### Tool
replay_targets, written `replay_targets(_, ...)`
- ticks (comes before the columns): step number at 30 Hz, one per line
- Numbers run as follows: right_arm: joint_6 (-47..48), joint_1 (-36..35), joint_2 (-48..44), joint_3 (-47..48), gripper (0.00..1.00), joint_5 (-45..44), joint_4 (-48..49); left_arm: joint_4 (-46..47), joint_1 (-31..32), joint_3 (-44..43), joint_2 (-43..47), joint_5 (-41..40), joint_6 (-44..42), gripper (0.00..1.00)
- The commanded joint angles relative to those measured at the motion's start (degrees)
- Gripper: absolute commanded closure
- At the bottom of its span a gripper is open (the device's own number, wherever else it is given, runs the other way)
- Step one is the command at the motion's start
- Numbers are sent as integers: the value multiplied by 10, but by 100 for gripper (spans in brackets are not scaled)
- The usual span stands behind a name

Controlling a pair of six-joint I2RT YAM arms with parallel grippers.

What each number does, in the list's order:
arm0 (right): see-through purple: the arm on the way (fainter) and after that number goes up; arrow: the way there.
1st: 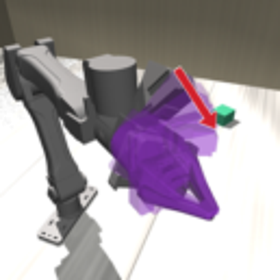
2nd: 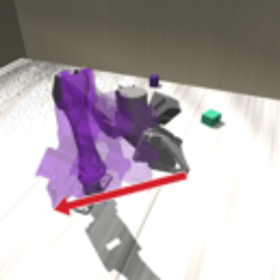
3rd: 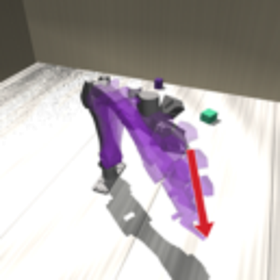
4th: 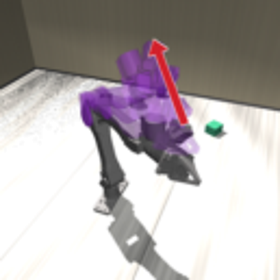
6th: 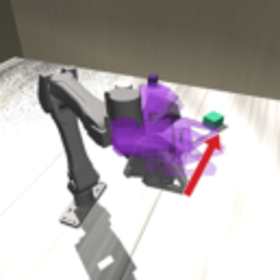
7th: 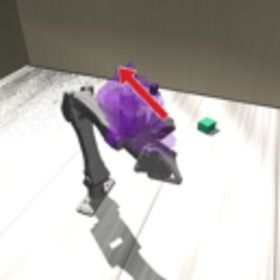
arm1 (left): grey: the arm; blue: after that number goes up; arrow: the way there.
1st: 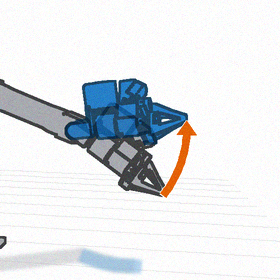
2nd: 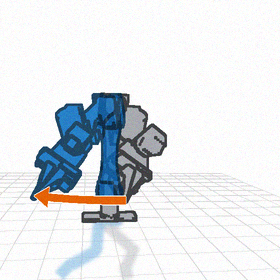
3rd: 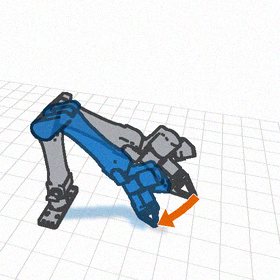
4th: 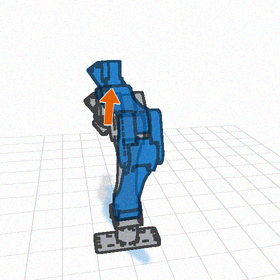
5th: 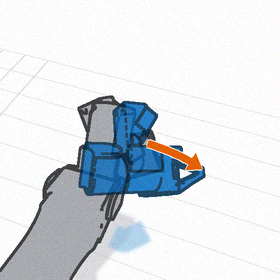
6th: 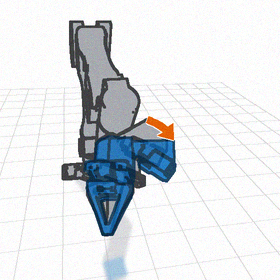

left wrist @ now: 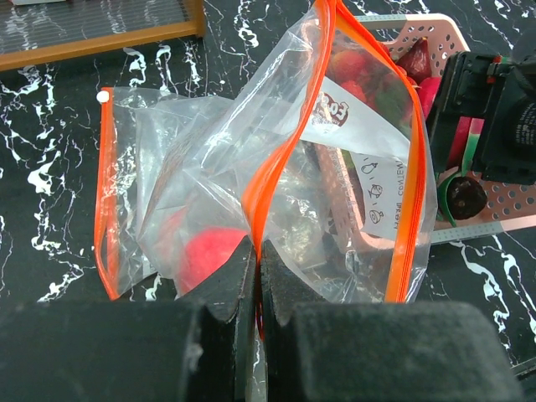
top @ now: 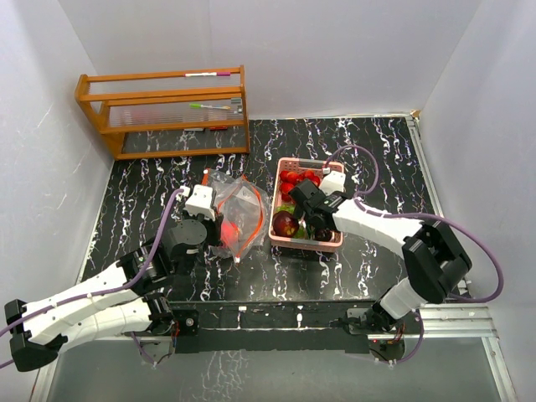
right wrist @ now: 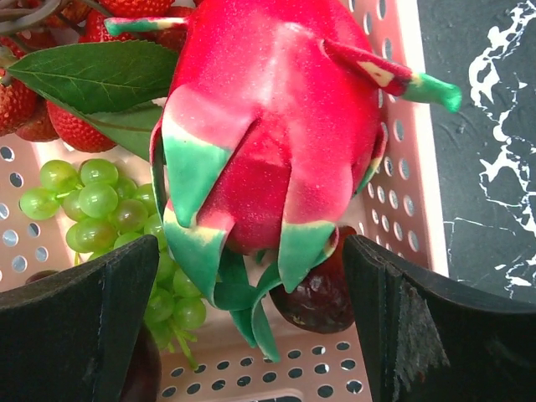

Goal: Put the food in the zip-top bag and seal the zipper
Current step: Pick up the fake fruit from the bin.

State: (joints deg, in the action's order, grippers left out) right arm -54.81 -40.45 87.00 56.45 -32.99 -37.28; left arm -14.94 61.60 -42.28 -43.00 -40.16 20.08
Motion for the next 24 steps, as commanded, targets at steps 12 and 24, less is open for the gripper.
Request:
replay_targets(12,-12,0,31,-29,54,-15,48,15,-2,2,7,0,-2,100)
replay_targets(24,37,-7,-79,16,92,-7,10,13,-2,3,8,-7,-2,100)
